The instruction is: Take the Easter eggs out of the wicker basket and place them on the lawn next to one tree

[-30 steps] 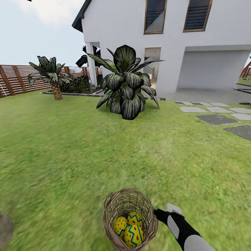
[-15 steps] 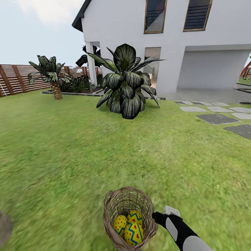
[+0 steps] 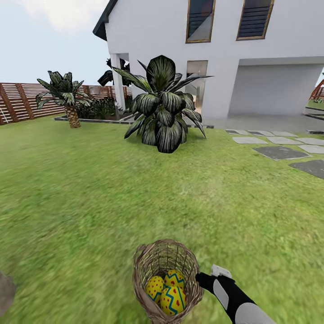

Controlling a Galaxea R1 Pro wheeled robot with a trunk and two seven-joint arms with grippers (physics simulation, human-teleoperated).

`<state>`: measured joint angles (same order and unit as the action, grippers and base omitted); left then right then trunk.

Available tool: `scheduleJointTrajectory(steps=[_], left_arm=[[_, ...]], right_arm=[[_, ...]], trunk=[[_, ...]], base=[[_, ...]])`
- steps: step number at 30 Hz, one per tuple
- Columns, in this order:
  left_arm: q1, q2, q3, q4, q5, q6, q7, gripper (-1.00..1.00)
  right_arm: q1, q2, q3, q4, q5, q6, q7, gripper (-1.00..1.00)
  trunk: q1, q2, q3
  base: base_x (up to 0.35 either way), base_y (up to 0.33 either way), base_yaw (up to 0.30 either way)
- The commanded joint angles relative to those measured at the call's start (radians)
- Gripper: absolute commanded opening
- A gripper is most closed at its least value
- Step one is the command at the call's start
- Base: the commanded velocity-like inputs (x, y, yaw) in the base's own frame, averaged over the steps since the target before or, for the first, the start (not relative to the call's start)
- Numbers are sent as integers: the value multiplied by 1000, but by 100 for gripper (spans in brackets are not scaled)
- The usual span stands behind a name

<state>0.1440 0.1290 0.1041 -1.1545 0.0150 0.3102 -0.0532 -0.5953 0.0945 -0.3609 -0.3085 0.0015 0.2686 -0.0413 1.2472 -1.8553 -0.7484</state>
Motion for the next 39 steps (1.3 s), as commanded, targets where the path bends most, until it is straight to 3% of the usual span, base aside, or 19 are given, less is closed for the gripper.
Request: scheduleJointTrajectory(steps=[1, 10, 18, 28, 35, 39], left_arm=[[0, 0, 2, -2, 1, 6, -5, 100], [0, 0, 2, -2, -1, 6, -5, 100], [0, 0, 2, -2, -1, 6, -4, 100], [0, 0, 2, -2, -1, 6, -4, 100], [0, 0, 2, -2, -1, 6, -4, 100], [0, 0, 2, -2, -1, 6, -4, 100]], right_arm=[[-1, 1, -3, -3, 0, 9, -3, 100], [-5, 14, -1, -3, 3, 19, -4, 100], [-12, 17, -1, -3, 3, 20, -5, 100], [-22, 17, -1, -3, 3, 20, -5, 100], [-23, 16, -1, -2, 3, 20, -5, 100], [-23, 16, -1, -2, 5, 20, -5, 100]], trunk=[[4, -8, -4], [38, -71, -32], [38, -71, -32], [77, -141, -64], [77, -141, -64], [92, -169, -76]], base=[[0, 0, 0], [0, 0, 0], [0, 0, 0], [0, 0, 0], [0, 0, 0], [0, 0, 0]])
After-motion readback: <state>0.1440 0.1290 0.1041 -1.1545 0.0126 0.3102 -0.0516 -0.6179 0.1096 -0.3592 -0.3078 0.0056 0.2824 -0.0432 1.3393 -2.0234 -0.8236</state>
